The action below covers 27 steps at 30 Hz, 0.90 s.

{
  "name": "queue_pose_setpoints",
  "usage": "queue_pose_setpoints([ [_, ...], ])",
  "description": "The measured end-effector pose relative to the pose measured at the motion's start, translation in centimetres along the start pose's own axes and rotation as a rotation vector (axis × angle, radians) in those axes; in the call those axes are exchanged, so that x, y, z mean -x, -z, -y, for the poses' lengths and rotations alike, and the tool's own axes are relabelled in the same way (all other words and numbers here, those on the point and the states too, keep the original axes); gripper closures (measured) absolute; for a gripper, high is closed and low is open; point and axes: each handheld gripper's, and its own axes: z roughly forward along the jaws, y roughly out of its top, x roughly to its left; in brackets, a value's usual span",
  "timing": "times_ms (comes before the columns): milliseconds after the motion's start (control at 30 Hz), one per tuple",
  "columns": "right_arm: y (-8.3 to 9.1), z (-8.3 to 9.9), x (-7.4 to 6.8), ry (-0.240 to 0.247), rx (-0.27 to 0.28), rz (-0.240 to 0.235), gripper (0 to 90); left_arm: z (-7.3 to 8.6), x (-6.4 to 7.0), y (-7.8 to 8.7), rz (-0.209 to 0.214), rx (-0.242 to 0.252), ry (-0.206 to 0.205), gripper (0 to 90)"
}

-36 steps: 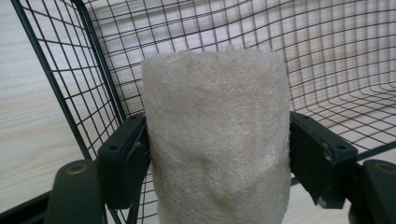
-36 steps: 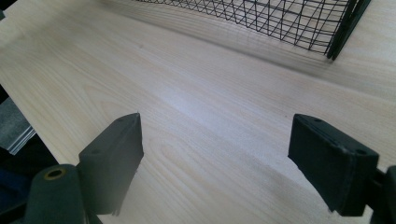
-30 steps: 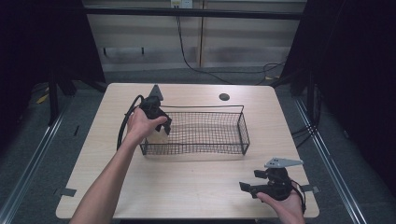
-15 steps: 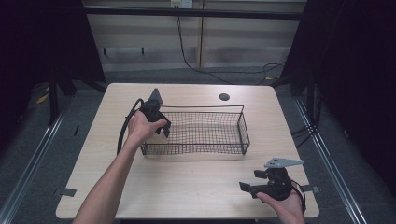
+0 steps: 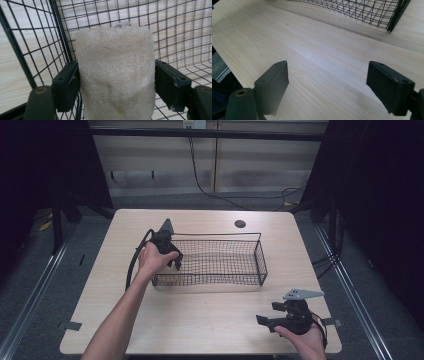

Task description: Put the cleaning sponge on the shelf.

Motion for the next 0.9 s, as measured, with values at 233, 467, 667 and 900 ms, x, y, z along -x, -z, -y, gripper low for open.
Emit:
queue_pose_setpoints([
  [233,0.00,0.00,-0.05,0.006,-0.005,0.000,17.7,-0.06,0.33,-0.46,-0.020,-0.011,-0.009,26.5],
  [467,0.00,0.01,-0.07,0.007,-0.005,0.003,17.7,0.06,0.61,-0.62,-0.029,-0.010,-0.015,26.2],
  [667,0.01,0.00,0.05,0.002,-0.002,0.002,17.7,0.06,0.78,-0.85,-0.033,-0.023,-0.029,25.6],
  [900,0.00,-0.01,0.01,0.002,-0.005,-0.001,17.6,0.06,0.75,-0.78,-0.017,-0.019,-0.033,23.4],
])
